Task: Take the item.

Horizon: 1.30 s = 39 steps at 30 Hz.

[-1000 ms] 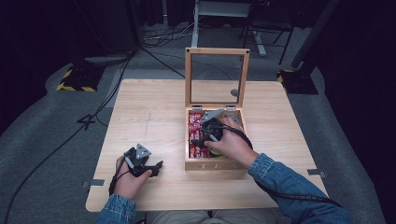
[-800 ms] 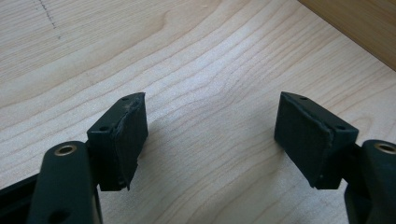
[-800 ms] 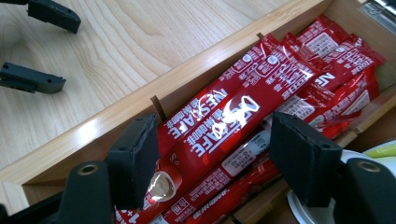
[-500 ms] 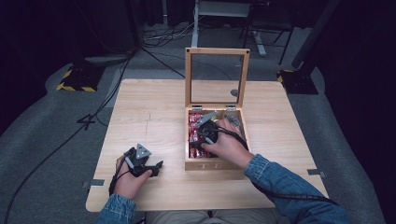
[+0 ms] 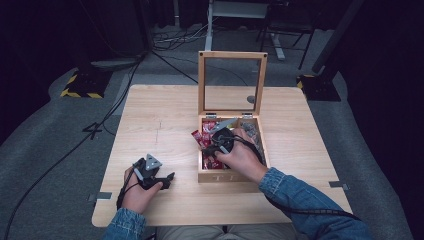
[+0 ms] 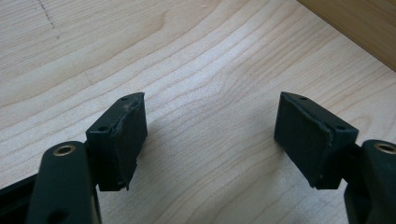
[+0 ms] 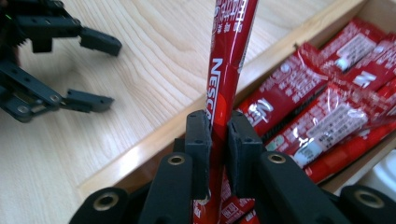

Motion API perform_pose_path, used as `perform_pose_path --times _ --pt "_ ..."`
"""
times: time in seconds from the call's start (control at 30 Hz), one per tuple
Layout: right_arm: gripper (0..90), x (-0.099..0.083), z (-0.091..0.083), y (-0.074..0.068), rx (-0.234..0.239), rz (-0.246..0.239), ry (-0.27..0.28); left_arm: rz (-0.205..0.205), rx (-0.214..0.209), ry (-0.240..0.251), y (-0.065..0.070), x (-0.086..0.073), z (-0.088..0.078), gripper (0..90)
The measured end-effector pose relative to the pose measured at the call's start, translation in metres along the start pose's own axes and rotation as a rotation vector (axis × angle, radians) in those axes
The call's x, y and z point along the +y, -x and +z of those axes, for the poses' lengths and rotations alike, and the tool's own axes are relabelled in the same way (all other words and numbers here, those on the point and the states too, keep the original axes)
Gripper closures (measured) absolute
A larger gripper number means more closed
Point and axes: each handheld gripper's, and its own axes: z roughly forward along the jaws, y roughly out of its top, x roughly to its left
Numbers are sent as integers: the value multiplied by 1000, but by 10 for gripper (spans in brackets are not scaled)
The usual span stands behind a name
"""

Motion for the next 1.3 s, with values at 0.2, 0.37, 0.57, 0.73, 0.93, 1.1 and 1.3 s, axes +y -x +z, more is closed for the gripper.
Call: perform_pose_path --times 0.2,0.37,0.57,0.73,0.93,1.1,1.3 --pt "806 6 -12 -1 13 5 51 0 -1 -1 0 0 0 258" --pt "805 10 -23 0 23 7 87 0 0 1 0 0 0 259" --pt "805 15 -37 3 16 4 123 0 -2 3 -1 0 0 260" --pt "805 16 -47 6 8 -5 139 2 -5 0 -2 0 0 259" --pt "805 16 -62 13 -6 4 165 5 -8 2 -3 0 0 254" --pt "804 15 -74 20 -23 5 175 7 -12 -4 -4 0 0 236" --pt "804 11 -92 32 -60 14 187 16 -16 -11 -4 0 1 182"
